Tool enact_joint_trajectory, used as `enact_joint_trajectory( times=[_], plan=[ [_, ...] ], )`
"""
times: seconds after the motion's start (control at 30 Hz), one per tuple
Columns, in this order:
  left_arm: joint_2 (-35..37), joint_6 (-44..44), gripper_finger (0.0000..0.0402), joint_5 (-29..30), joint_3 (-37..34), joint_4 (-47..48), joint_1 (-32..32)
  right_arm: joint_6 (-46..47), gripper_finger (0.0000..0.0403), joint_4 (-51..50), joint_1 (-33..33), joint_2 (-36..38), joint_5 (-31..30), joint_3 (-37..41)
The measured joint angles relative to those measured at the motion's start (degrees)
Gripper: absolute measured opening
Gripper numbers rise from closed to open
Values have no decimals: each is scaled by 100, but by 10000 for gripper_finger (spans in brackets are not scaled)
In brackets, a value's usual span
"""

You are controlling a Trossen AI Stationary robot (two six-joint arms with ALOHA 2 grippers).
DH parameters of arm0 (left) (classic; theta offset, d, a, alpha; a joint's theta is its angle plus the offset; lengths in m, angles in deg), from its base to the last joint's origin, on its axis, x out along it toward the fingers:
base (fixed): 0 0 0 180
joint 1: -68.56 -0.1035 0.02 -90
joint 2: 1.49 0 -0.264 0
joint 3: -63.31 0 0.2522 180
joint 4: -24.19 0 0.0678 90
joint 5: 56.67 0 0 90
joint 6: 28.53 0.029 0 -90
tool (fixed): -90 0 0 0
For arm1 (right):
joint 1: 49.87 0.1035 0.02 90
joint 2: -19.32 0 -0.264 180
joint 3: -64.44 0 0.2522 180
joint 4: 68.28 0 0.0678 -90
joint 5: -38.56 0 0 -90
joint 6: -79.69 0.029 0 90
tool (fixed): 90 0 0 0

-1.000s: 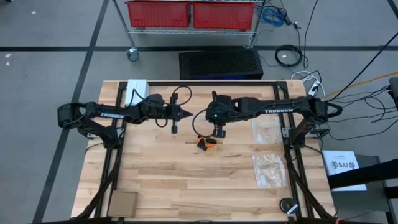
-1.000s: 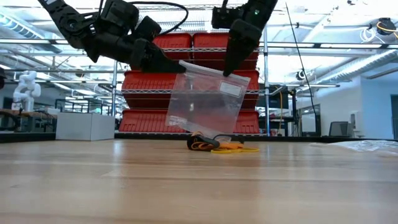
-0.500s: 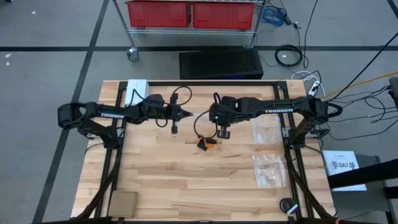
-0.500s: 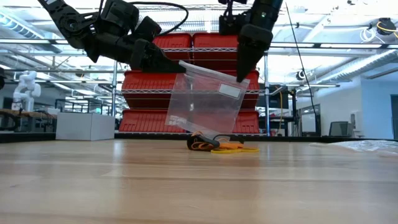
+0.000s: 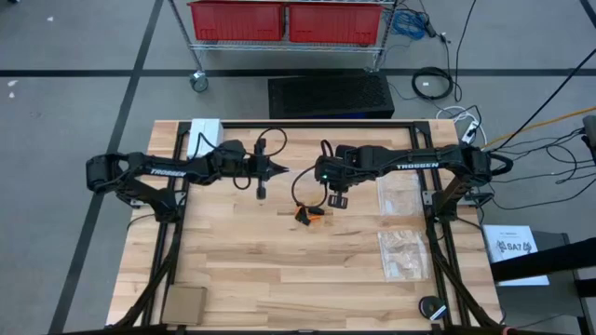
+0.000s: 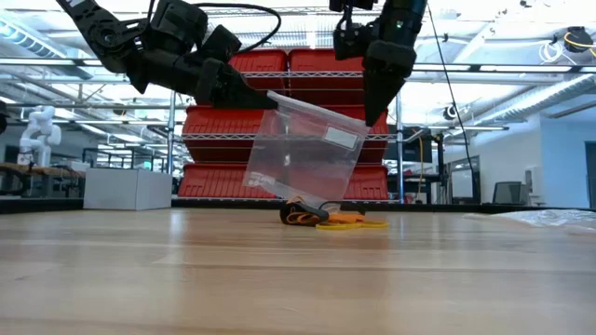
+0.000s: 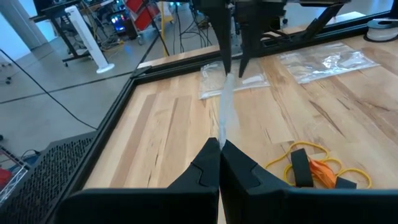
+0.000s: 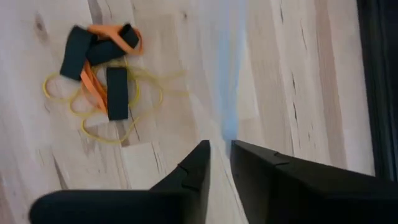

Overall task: Sort rubber bands
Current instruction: Open the top left transparent zip bag

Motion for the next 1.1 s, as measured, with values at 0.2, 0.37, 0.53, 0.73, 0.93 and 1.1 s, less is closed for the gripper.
enact_joint_trajectory(
  times=[0.2, 0.37, 0.53, 0.73, 0.93, 1.1],
  plan=[
    [0, 0, 0, -1, 0, 1, 2, 35, 119, 29, 6, 0, -434, -1],
    [0, 0, 0, -4, -1, 1, 2, -27, 168, 34, 4, 77, -710, -2],
    [0, 0, 0, -4, -2, 5, 2, -52, 197, 111, 16, 396, -686, -222],
    [0, 0, 0, -6, -2, 3, 4, -391, 167, 1142, -4, 486, -274, -248],
    [0, 0, 0, -8, -2, 3, 7, -1130, 30, 1863, 0, 72, -249, -248],
    [0, -2, 0, -40, -2, 3, 7, -1388, 11, 2071, -41, -196, -249, -248]
  ],
)
